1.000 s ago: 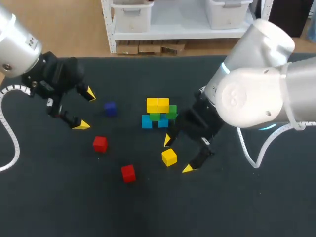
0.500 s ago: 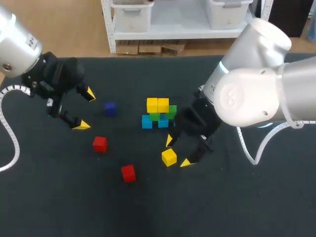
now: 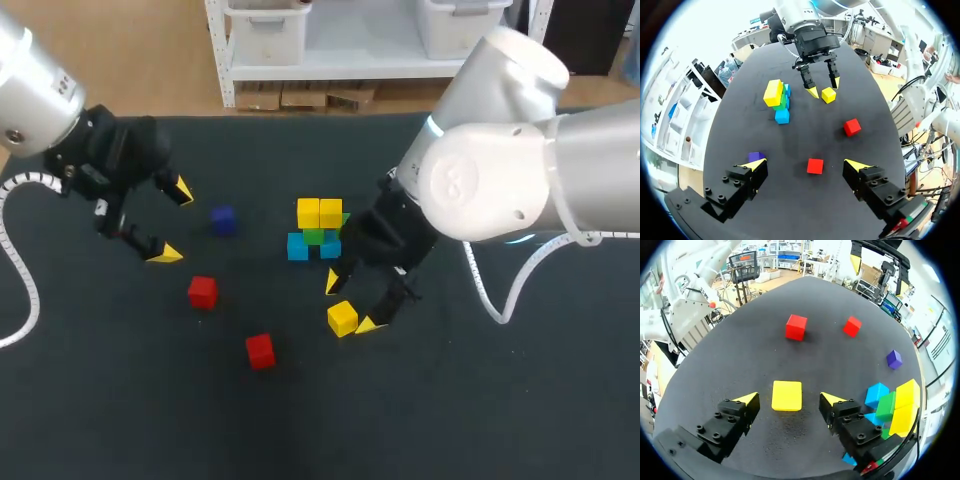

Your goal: Place the blue cubes, place green cubes on the blue cubes, place the yellow cubes on the green cubes, then place the red cubes on the yellow cubes, and place purple cube on the red cubes.

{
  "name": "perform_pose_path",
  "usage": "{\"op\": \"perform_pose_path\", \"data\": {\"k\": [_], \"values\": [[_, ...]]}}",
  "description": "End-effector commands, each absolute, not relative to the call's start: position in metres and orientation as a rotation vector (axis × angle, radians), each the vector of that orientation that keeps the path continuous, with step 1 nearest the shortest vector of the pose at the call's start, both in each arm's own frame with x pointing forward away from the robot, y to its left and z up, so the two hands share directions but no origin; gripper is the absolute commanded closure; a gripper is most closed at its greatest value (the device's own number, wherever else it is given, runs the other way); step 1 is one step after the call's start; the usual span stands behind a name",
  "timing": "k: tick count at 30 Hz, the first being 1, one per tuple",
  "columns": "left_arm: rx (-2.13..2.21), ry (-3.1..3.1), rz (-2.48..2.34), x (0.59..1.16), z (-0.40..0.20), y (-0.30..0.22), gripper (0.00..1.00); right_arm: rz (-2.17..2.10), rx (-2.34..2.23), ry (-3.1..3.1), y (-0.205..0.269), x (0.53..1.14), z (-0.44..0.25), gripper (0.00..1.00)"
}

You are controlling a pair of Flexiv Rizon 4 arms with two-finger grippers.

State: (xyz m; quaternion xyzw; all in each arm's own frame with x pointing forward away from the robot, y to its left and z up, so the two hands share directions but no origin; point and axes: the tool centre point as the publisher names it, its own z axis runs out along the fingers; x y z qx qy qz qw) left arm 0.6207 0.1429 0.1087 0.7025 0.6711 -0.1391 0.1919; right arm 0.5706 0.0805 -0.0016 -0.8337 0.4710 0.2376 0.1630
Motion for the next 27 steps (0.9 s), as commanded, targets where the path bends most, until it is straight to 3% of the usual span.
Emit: {"op": "perform_pose_path", "data": {"k": [1,9,12,27], "values": [[1.972,1.878,-0.392,0.621,0.108,0.144,0.00,0.676,-2.376,1.346,0.082,0.569,-0.003,0.46],[1.972,1.878,-0.392,0.621,0.108,0.144,0.00,0.676,-2.377,1.362,0.084,0.568,-0.008,0.73],[1.972,1.878,-0.392,0.621,0.108,0.144,0.00,0.673,-2.369,1.374,0.084,0.568,-0.007,1.00],[1.972,1.878,-0.392,0.621,0.108,0.144,0.00,0.634,-2.168,1.609,0.041,0.560,0.034,1.00]]}}
